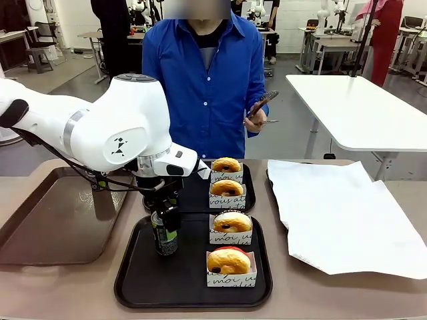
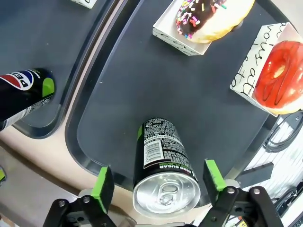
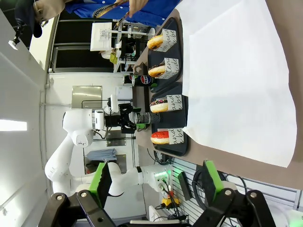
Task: Set up donuts and drinks on trays.
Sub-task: Pick up one Pepsi coke from the Handle tray and place it on the Flat Tray without a Pepsi coke.
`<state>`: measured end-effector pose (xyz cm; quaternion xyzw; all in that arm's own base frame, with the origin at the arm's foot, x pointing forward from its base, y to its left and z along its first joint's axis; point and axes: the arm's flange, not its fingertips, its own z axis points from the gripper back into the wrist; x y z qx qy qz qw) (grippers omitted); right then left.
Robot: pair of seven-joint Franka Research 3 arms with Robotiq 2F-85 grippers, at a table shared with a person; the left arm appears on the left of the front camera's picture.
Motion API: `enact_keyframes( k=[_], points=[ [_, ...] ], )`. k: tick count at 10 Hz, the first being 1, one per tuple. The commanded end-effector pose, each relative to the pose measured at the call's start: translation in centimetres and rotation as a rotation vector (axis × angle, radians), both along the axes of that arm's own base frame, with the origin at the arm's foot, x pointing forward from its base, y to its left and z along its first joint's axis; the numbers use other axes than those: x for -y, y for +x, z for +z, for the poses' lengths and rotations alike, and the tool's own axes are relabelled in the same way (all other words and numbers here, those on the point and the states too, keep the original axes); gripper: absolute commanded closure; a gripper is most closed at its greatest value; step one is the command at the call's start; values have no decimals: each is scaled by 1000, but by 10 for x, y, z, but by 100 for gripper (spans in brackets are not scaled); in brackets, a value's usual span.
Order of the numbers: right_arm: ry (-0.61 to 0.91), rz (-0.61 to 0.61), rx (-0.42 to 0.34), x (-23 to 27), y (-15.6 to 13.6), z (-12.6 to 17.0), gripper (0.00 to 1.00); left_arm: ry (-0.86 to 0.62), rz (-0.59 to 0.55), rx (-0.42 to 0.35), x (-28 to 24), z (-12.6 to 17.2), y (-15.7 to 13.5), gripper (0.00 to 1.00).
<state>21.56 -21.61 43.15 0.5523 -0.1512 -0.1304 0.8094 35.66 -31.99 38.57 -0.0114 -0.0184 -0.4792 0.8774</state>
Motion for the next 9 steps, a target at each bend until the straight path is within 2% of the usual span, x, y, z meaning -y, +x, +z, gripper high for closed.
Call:
enact_keyframes(
  k=[1,2,3,4,5,7,9],
  points=[
    [13,4,12,0,-2,0,0,3,31,12,0,11,-4,0],
    [13,4,12,0,-2,0,0,-1,46,1,-2,20,-6,0],
    [13,4,12,0,-2,0,0,18,97,-51,-3,34,-10,0],
    [13,4,12,0,-2,0,0,32,166,-57,-4,48,-13,0],
    [13,4,12,0,-2,0,0,58,276,-107,-10,63,-16,0],
    [13,4,12,0,-2,0,0,19,428,-106,-32,89,-21,0],
    [13,4,12,0,-2,0,0,-50,474,-95,-53,104,-23,0]
  ],
)
